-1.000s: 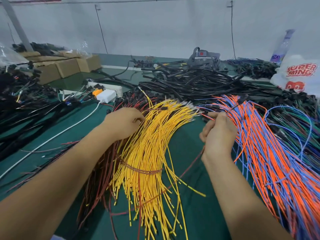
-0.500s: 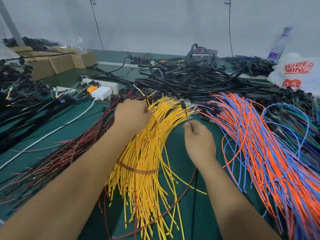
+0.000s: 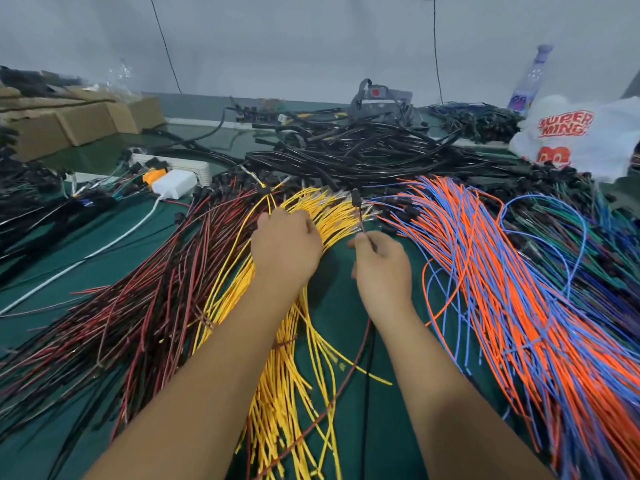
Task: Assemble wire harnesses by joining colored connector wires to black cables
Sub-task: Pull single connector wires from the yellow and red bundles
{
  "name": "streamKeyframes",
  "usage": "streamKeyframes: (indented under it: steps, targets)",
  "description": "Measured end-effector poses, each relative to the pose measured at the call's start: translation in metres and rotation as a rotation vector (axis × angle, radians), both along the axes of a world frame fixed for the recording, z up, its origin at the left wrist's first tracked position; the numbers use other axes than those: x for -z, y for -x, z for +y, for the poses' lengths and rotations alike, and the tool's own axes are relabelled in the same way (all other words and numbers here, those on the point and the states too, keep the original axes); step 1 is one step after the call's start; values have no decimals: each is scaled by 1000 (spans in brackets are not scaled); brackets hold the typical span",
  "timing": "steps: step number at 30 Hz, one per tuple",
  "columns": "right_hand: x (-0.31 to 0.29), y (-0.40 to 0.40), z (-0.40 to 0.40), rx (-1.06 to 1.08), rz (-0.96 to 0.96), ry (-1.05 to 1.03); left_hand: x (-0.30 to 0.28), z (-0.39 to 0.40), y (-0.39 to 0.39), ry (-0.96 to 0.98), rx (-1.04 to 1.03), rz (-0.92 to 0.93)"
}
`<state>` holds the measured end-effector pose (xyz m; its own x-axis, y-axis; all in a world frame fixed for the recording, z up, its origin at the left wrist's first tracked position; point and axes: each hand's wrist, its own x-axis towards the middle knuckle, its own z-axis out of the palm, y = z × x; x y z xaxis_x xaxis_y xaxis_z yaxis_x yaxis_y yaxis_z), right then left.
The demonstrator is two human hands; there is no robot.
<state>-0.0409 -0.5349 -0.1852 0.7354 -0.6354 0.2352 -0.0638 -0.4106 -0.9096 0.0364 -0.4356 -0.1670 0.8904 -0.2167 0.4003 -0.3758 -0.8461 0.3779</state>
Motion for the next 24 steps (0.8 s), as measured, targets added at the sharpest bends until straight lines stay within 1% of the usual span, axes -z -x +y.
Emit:
streamKeyframes:
  steps: [2, 3, 6, 7, 8, 10, 13, 16, 20, 21, 24]
  targets:
    - [-1, -1, -2, 17, -81, -100, -4, -9, 7, 112, 71, -14]
    - [-1, -2, -3, 19, -112, -159, -6, -14, 10, 212, 118, 28]
    - [-2, -4, -5, 41, -181, -291, -6, -31, 20, 595, 228, 320]
    - [-2, -4, -5, 44, -199, -303, -4, -34, 22, 704, 245, 411]
    - [-2, -5, -4, 45, -211, -298, -2, -35, 23, 771, 251, 473]
    - [-3, -6, -2, 36, -206, -295, 2, -33, 23, 825, 255, 531]
    - [-1, -7, -2, 7, -189, -277, 6, -27, 20, 901, 255, 531]
    - [3, -7, -3, -13, -195, -252, 7, -26, 21, 887, 265, 496]
    - [3, -8, -3, -37, -186, -287, 7, -27, 27, 756, 360, 449]
    - [4, -8, -3, -45, -186, -281, 7, -27, 28, 751, 383, 441]
    - [6, -10, -3, -76, -193, -245, 4, -25, 28, 862, 405, 486]
